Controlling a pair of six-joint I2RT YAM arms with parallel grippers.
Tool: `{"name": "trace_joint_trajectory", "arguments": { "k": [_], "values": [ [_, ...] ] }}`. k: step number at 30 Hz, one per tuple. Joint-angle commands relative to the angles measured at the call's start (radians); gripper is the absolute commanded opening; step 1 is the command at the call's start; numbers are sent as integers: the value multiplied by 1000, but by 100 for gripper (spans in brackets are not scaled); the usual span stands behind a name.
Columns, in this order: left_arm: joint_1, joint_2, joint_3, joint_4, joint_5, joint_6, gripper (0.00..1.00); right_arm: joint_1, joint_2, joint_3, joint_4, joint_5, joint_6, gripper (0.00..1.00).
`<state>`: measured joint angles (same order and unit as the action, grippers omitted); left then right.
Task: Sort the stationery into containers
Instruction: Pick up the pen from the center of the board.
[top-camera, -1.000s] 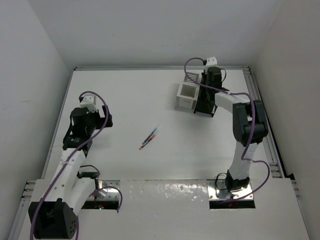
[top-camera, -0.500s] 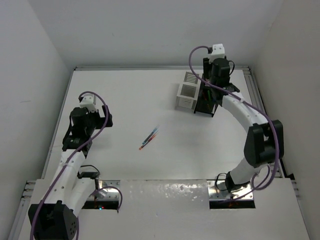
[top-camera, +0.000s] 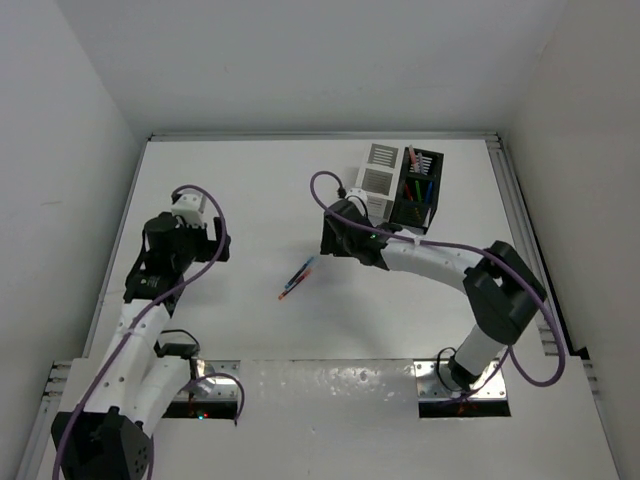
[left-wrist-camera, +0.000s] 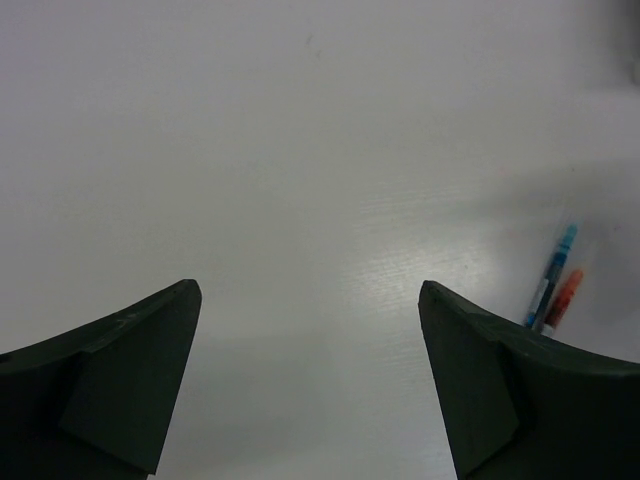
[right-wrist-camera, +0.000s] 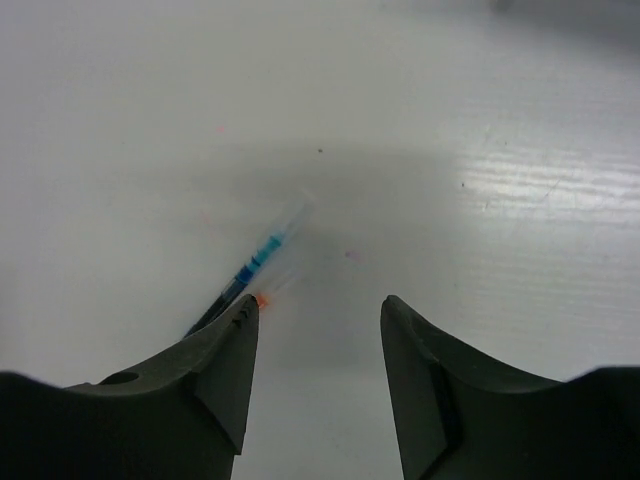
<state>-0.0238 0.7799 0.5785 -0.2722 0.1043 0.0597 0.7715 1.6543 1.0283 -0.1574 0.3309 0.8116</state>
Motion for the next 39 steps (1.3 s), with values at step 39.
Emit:
{"name": "trace_joint_trajectory", "arguments": {
  "k": [39],
  "values": [
    [-119,246,299,-366,-86,313,88,137,341,332,-188,243,284,55]
  ]
}}
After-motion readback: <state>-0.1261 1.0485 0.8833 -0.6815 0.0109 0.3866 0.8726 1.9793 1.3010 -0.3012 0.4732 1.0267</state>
